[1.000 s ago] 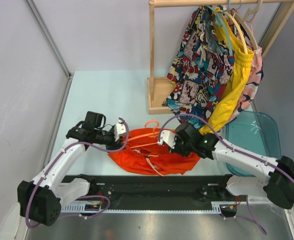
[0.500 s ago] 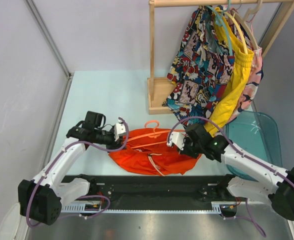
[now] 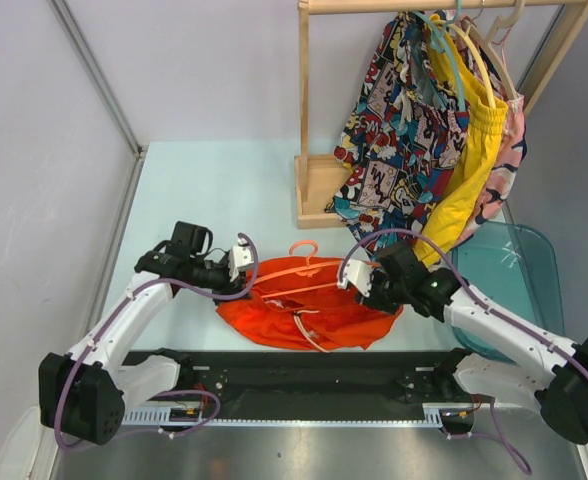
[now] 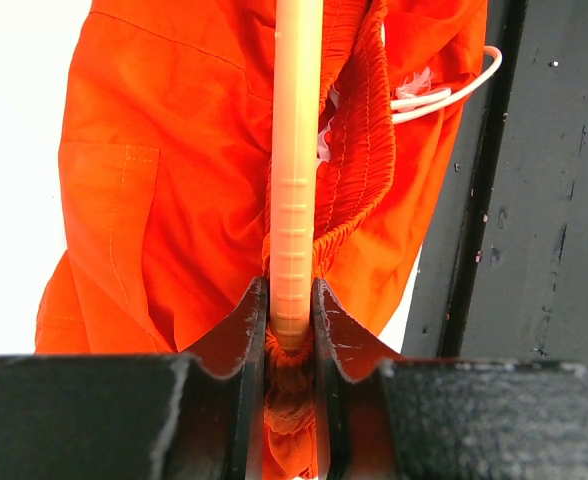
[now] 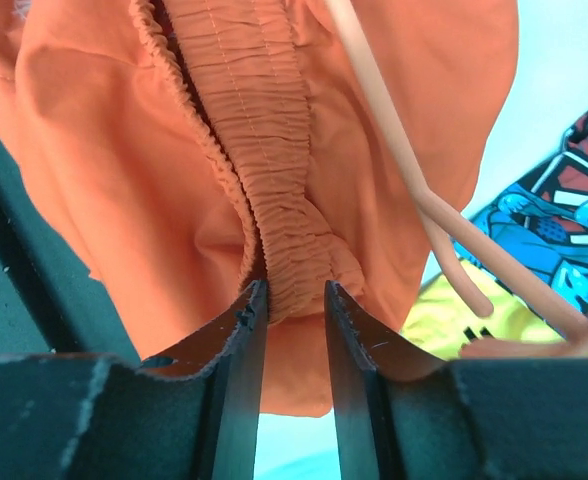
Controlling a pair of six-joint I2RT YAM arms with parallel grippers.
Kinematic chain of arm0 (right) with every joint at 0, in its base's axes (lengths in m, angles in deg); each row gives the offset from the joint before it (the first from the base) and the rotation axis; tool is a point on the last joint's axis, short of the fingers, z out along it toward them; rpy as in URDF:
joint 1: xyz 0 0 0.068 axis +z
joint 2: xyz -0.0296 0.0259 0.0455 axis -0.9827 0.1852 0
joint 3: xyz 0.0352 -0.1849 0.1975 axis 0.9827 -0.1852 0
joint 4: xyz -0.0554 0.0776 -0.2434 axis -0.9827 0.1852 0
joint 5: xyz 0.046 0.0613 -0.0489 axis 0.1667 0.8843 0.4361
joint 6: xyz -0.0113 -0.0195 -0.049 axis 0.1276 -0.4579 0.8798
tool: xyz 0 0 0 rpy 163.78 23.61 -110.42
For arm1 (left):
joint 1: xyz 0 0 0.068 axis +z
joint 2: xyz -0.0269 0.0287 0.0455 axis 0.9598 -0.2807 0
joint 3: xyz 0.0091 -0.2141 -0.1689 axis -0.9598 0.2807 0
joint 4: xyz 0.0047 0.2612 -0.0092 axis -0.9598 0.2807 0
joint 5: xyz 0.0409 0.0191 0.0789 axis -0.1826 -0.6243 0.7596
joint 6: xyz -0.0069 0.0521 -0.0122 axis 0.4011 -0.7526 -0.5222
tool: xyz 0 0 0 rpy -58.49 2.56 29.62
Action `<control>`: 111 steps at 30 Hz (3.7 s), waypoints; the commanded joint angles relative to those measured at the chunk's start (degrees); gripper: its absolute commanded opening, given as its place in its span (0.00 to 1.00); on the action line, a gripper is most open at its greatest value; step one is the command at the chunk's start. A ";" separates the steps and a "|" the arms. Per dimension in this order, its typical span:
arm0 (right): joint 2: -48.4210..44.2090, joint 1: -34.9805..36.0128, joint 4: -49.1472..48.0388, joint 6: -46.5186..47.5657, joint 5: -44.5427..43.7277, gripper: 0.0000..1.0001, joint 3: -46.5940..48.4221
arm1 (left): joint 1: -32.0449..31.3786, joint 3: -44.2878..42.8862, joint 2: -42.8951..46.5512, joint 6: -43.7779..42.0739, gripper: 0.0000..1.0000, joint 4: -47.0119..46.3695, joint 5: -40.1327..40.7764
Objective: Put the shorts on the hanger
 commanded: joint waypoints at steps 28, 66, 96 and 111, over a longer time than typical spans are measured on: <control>1.31 -31.30 -1.56 -7.97 10.50 0.00 3.54 | 13.66 -2.11 6.87 -25.63 0.00 19.47 -3.10; -1.06 -26.82 10.83 1.61 8.65 0.00 17.52 | -0.32 -3.87 0.19 -13.59 0.00 7.25 20.82; -0.36 -12.68 10.39 1.43 31.86 0.66 27.62 | -3.83 -22.23 -1.39 -14.91 0.00 16.57 1.92; 7.11 -8.28 10.66 4.78 34.50 0.49 26.57 | -3.04 -25.31 -2.53 -17.20 0.00 20.79 -2.56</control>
